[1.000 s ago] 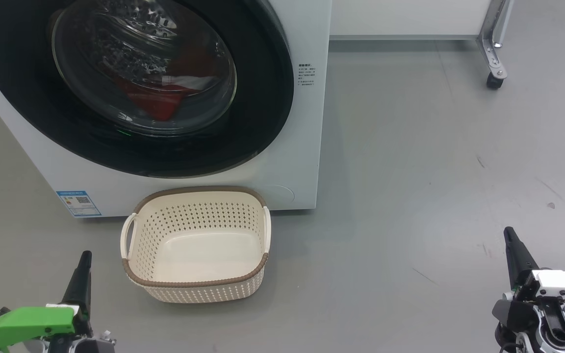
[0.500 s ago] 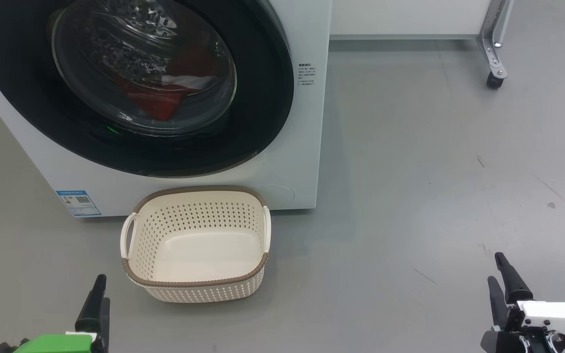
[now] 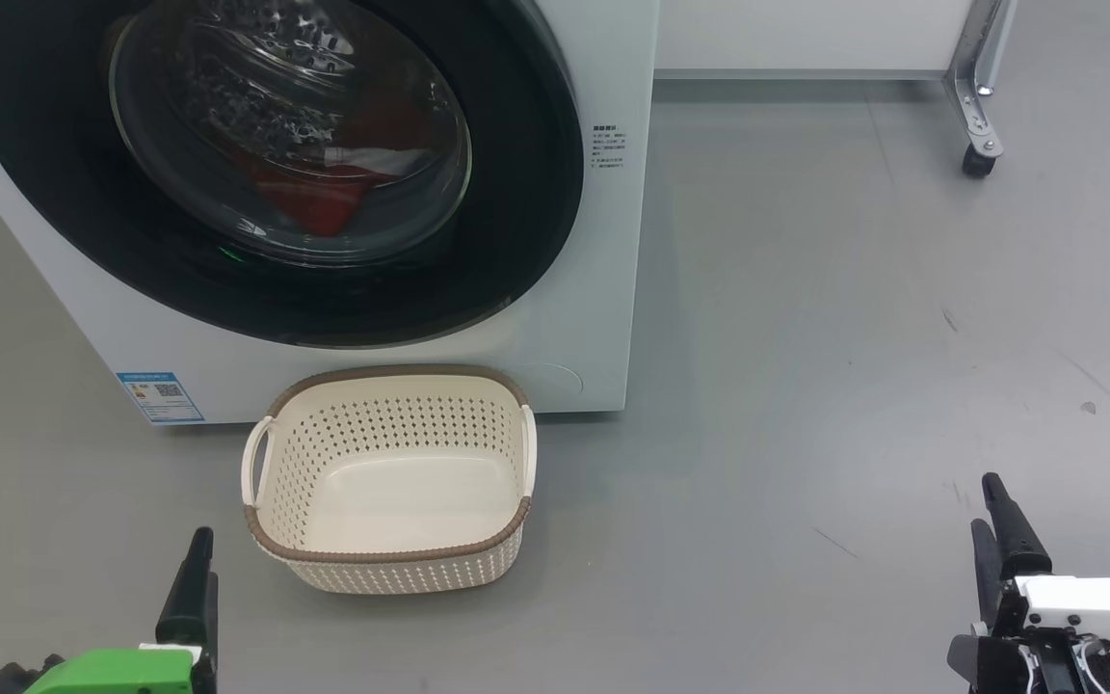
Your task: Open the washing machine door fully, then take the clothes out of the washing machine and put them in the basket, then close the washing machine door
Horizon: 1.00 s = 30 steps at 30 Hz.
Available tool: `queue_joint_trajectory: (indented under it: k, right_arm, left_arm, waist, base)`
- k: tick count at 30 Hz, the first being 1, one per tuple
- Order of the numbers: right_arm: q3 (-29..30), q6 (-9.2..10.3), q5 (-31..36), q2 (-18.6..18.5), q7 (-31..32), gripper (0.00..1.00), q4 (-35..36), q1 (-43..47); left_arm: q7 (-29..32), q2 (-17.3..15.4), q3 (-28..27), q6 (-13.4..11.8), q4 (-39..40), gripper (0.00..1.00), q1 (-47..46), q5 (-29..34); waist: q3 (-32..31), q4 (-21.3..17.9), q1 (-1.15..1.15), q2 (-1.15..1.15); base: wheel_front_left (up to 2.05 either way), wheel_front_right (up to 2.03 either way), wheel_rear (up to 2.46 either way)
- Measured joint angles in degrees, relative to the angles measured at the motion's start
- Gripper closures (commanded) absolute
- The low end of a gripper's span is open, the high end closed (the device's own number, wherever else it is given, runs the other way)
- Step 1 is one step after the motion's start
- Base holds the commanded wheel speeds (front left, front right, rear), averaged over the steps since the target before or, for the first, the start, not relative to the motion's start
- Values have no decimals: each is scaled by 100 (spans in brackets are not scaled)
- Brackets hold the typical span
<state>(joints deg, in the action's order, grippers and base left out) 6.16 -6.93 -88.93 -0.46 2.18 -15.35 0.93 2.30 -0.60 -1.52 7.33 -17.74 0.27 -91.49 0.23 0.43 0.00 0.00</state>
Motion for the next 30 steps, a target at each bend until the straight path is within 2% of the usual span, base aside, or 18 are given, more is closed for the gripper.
queue_joint_trajectory:
  k: [7, 10, 15, 19, 30]
  right_arm:
    - [44, 0, 240, -8, -137, 0, 166, 1]
    - [66, 0, 323, -13, -201, 0, 226, 1]
    - [57, 0, 474, -16, -280, 0, 375, 0]
    - [109, 0, 851, -16, -372, 0, 474, -1]
    - [1, -1, 1322, -44, -583, 0, 695, 1]
  left_arm:
    - [-138, -5, -46, 0, 122, 0, -2, 163]
    - [-198, -11, -174, 0, 186, 0, -6, 564]
    - [-301, -16, -225, 0, 275, 0, -7, 820]
    - [-376, -16, -134, 0, 321, 0, -7, 900]
    - [-603, -26, -46, 0, 630, 0, -27, 1762]
  waist:
    - [-7, 26, 0, 0]
    - [-10, 39, 0, 0]
    - [-14, 58, 0, 0]
    - [-20, 66, 0, 0]
    - [-30, 113, 0, 0]
  base:
    - [0, 0, 0]
    - [0, 0, 0]
    - [0, 0, 0]
    - [0, 0, 0]
    - [0, 0, 0]
